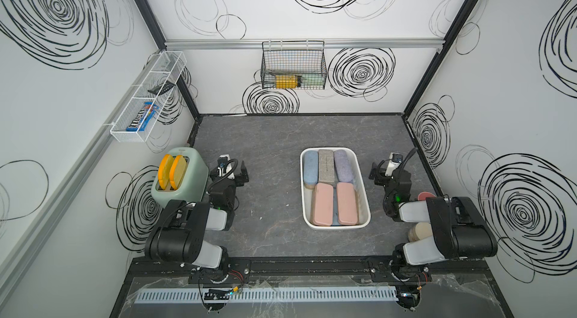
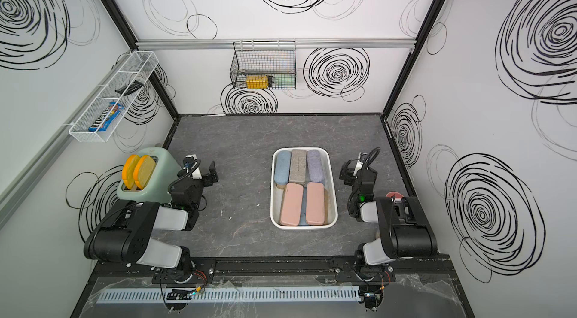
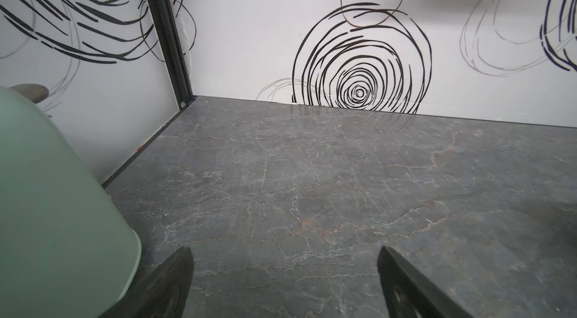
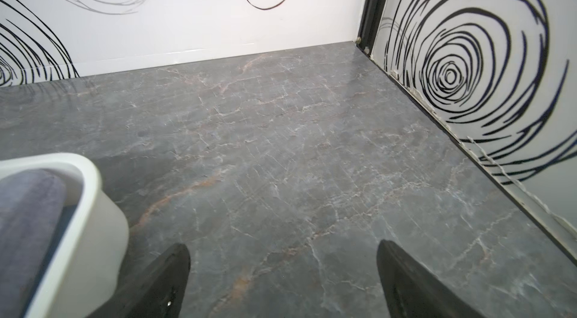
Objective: Put the glasses cases into the storage boxes
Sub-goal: Reset both arms
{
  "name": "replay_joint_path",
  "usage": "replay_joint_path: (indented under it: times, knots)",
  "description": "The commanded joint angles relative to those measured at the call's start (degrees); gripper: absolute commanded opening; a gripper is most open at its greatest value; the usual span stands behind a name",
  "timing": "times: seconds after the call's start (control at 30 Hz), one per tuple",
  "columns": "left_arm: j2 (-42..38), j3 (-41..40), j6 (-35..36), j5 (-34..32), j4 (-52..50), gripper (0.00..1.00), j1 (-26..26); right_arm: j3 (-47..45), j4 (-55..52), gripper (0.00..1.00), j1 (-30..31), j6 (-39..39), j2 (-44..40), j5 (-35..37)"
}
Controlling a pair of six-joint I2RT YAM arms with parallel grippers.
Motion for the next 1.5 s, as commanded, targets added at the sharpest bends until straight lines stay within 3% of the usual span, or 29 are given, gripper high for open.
replay_joint_path:
  times: [0.0,0.2,0.37,1.47]
  knots:
    - [0.38,-0.57,0.52,5.09,9.82,0.96,1.23,0.24,6.64,0.97,-0.43,-1.40,-0.23,-5.70]
    - [0.39,-0.74,0.67,4.48,10.21,0.96,0.85,0.09,6.47,0.97,0.77,-1.72,-0.77,-3.63]
    - [0.07,-0.14,2.57,-1.23,8.87,0.96,-2.13,0.07,6.44,0.97,0.78,-1.69,-0.81,-3.57]
    - [0.16,0.54,2.87,-2.50,7.43,0.96,-2.82,0.13,6.36,0.97,0.60,-1.98,-0.83,-4.65]
